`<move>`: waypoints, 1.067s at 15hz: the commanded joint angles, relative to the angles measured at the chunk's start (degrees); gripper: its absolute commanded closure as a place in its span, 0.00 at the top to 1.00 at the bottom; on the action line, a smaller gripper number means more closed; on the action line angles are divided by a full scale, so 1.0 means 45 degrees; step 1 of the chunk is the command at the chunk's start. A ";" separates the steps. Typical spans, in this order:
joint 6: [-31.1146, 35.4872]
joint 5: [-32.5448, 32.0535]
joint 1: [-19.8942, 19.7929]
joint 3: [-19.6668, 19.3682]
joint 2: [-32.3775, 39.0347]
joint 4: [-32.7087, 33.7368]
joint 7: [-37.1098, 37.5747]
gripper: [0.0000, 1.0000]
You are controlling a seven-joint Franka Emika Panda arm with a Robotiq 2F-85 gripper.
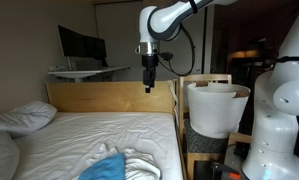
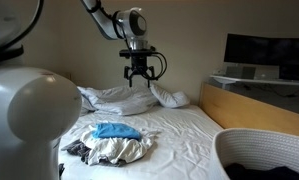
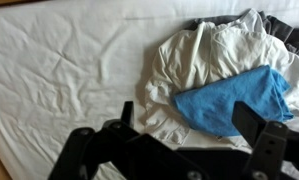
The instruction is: Put the shirts on the bed into the basket
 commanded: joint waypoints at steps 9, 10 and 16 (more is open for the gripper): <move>0.4310 0.1527 0.0453 -0.0451 -0.0111 -0.1328 -0.2506 1.00; 0.4151 0.1631 0.0541 -0.0548 -0.0120 -0.1326 -0.3011 1.00; 0.3004 0.1185 0.0405 -0.0533 0.0009 -0.1030 -0.3561 1.00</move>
